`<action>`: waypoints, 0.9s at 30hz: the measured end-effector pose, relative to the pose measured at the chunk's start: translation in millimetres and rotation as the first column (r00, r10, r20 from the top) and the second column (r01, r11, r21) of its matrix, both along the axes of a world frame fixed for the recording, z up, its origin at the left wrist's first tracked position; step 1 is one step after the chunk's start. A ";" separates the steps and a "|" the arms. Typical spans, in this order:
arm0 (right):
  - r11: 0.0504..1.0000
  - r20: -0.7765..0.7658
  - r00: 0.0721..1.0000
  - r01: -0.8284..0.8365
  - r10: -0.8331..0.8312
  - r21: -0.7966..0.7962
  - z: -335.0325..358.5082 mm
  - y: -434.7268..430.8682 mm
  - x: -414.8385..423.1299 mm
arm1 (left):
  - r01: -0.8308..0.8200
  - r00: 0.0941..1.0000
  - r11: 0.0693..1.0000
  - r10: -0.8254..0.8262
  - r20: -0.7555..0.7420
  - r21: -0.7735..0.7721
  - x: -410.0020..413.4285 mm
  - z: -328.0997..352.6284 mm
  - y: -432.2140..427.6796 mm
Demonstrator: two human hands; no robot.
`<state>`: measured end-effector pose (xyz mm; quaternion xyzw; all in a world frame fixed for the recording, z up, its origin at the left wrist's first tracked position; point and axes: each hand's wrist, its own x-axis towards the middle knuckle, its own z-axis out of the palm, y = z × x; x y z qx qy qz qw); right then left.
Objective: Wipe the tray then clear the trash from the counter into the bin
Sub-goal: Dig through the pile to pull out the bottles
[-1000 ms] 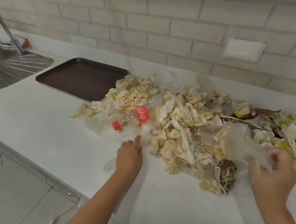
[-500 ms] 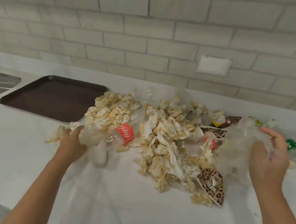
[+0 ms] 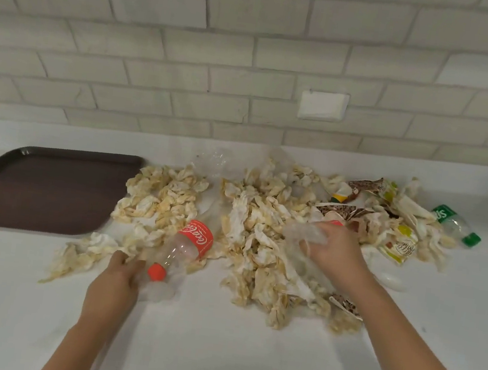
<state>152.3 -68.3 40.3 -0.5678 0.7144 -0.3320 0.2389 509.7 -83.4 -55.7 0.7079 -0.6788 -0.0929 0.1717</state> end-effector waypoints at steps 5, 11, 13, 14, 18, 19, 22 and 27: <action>0.995 0.004 0.999 -0.044 0.044 -0.093 -2.2 -8.7 15.0 | -0.007 0.998 0.996 0.002 -0.055 -0.094 1.8 -3.7 -2.7; 0.966 0.169 0.986 0.054 -0.011 -0.254 45.0 -52.4 14.5 | -0.249 0.913 0.968 0.243 -0.329 0.026 -4.3 33.1 -25.4; 0.958 0.130 0.991 0.054 -0.018 -0.282 54.1 -88.9 10.7 | -0.269 0.909 0.962 0.272 -0.316 0.053 -5.1 50.3 -37.2; 0.966 0.075 0.997 0.049 -0.030 -0.255 55.5 -112.3 6.3 | -0.277 0.908 0.959 0.283 -0.309 0.066 -5.2 58.4 -42.4; 1.000 -0.215 0.976 -0.024 0.019 -0.019 47.1 -206.7 -15.8 | -0.266 0.887 0.964 0.256 -0.384 0.028 -7.2 92.9 -61.1; 0.999 -0.269 0.962 -0.047 0.052 0.027 41.7 -226.0 -20.3 | -0.260 0.883 0.966 0.242 -0.403 0.009 -10.1 103.1 -65.3; 0.976 -0.436 0.883 -0.097 0.174 0.193 21.4 -267.2 -26.7 | -0.238 0.867 0.970 0.188 -0.461 -0.052 -23.1 132.6 -80.7; 0.920 -0.453 0.819 -0.216 0.353 0.326 -13.2 -287.7 -21.6 | -0.124 0.879 0.984 0.048 -0.475 -0.130 -52.9 151.2 -147.0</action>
